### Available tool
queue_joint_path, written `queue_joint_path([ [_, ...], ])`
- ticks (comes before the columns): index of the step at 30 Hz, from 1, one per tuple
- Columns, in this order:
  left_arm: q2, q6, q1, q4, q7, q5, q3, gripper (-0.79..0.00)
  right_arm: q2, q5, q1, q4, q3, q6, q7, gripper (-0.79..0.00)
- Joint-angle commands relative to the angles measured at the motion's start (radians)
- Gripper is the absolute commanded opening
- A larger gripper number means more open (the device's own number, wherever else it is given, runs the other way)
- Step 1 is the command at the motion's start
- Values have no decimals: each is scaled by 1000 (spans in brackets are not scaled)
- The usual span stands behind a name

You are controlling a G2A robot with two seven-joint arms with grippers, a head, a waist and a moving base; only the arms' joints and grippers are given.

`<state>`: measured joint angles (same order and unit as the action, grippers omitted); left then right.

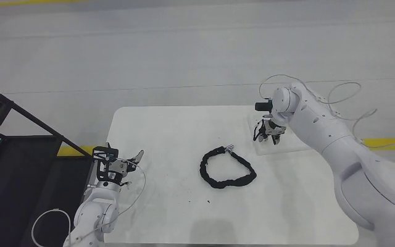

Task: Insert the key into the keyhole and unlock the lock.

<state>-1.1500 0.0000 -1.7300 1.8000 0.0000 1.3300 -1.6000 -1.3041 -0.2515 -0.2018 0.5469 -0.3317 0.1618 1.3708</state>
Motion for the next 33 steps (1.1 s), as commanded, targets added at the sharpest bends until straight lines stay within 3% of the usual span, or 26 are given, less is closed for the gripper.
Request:
queue_joint_path([
  [1, 0, 0, 0, 0, 0, 0, 0, 0, -3, -5, -1, -6, -3, -2, -4, -425],
  [13, 0, 0, 0, 0, 0, 0, 0, 0, -22, -19, 0, -44, -23, -23, -4, -573],
  [22, 0, 0, 0, 0, 0, 0, 0, 0, -36, -34, 1, -70, -34, -26, 2, -640],
  [27, 0, 0, 0, 0, 0, 0, 0, 0, -44, -49, 1, -81, -38, -21, -5, -748],
  [33, 0, 0, 0, 0, 0, 0, 0, 0, -52, -69, 2, -94, -42, -7, -21, -785],
])
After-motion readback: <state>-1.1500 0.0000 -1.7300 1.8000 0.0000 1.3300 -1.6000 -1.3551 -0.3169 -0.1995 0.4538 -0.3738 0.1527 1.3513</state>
